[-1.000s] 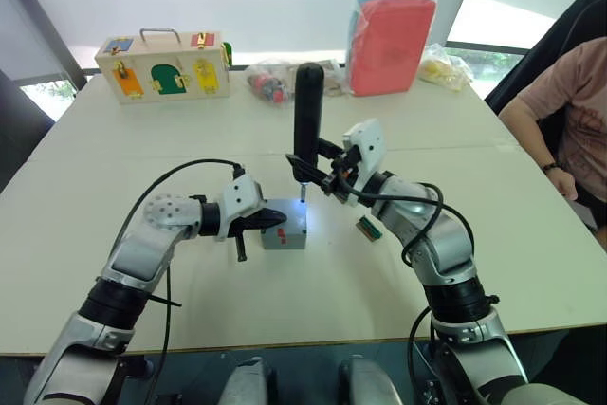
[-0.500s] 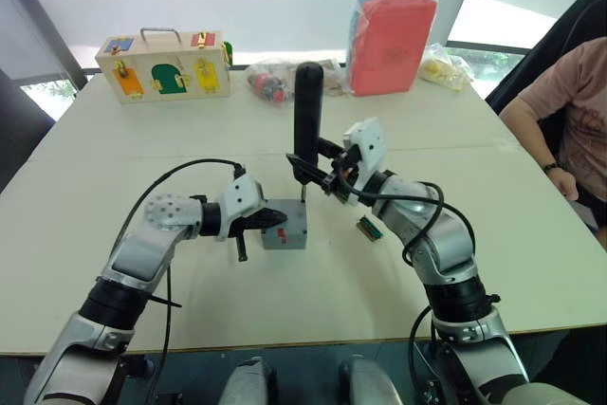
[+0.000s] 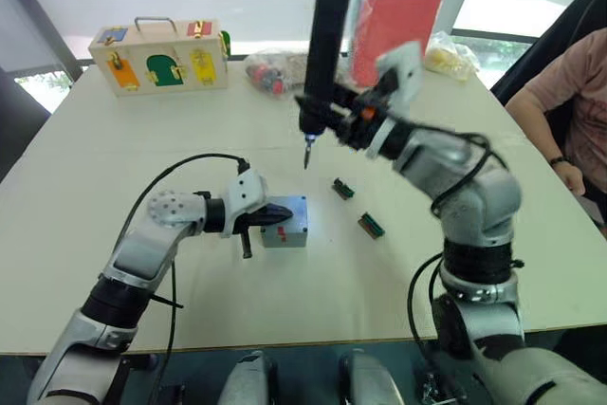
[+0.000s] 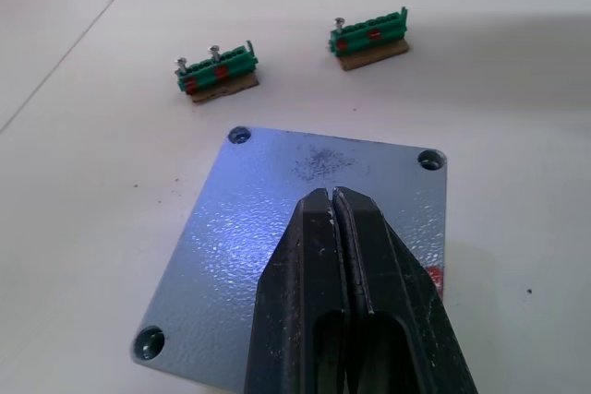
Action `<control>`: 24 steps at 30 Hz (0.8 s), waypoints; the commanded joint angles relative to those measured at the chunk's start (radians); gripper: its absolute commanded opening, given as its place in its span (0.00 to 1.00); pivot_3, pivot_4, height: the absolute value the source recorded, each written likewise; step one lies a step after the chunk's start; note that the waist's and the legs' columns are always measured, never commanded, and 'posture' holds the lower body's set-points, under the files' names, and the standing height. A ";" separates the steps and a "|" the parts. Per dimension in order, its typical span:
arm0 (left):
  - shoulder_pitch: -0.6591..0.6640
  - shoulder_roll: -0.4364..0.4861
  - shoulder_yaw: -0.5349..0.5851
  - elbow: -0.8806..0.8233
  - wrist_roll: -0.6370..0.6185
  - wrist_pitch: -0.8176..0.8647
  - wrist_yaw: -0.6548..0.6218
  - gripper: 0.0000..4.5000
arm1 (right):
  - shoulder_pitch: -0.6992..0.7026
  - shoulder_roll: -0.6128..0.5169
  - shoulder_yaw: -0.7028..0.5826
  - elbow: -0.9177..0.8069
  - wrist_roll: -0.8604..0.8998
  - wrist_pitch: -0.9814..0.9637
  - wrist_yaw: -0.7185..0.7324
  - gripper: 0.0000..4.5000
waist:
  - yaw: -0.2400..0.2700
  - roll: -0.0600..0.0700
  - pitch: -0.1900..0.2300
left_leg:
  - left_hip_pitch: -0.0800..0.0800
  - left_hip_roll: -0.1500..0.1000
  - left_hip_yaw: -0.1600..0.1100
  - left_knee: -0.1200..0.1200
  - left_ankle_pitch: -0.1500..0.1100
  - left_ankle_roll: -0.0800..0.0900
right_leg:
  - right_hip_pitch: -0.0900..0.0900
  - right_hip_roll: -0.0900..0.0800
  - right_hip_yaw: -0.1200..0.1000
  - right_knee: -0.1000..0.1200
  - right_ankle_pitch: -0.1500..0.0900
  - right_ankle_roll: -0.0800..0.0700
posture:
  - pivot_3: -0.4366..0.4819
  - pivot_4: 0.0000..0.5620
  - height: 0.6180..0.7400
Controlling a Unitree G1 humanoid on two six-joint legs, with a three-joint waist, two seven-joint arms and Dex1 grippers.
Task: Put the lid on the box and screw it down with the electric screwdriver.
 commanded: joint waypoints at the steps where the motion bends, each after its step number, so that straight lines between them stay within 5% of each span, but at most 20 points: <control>1: -0.031 0.030 0.067 -0.087 -0.051 0.024 -0.008 0.00 | -0.049 -0.101 -0.096 -0.055 0.119 0.195 -0.027 0.42 | -0.001 -0.002 0.003 | 0.000 0.000 0.000 0.000 0.000 0.000 | 0.000 0.000 0.000 0.000 0.000 0.000 | 0.48 0.27 0.92; 11: -0.048 0.131 0.218 -0.212 -0.231 0.141 -0.050 0.00 | -0.033 -0.579 0.113 0.073 0.009 0.454 0.041 0.42 | -0.006 0.001 0.020 | -0.002 -0.001 0.000 0.000 0.000 0.000 | -0.002 0.000 0.000 -0.001 0.000 0.000 | 0.48 0.27 0.92; 18: -0.040 0.157 0.258 -0.278 -0.298 0.200 -0.022 0.00 | -0.069 -0.674 0.309 0.258 -0.065 0.590 0.083 0.42 | -0.004 0.001 0.026 | -0.002 -0.001 0.001 0.000 0.000 0.000 | -0.002 0.001 0.000 -0.001 0.000 0.000 | 0.48 0.27 0.92; 24: -0.021 0.168 0.281 -0.325 -0.332 0.227 0.014 0.00 | -0.064 -0.647 0.419 0.426 -0.116 0.594 0.124 0.42 | -0.003 0.000 0.028 | -0.003 -0.002 0.001 0.001 0.000 0.000 | -0.002 0.001 0.000 -0.001 0.000 0.000 | 0.48 0.27 0.92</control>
